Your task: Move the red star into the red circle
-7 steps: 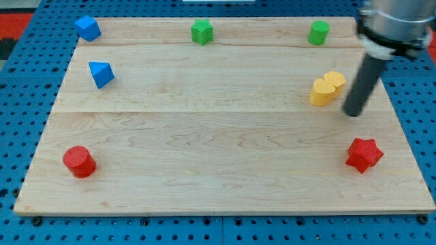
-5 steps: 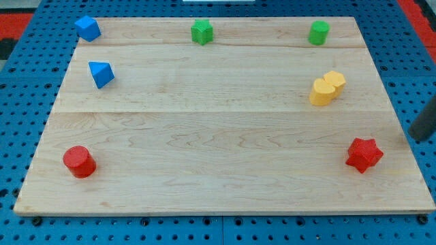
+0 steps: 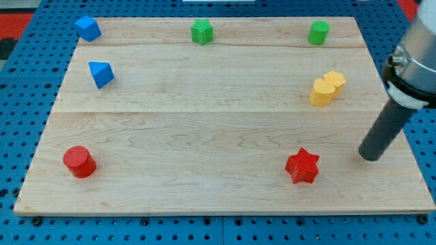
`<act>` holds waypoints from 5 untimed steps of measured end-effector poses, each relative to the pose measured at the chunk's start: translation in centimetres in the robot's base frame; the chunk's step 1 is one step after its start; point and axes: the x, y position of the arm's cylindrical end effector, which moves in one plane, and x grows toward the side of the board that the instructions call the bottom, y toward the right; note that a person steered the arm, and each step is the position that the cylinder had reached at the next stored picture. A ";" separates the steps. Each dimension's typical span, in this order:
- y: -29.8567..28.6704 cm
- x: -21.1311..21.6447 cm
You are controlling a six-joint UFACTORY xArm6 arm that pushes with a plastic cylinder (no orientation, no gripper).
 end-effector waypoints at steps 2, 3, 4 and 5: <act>-11.2 2.4; -20.5 0.8; -24.3 0.4; -19.4 0.0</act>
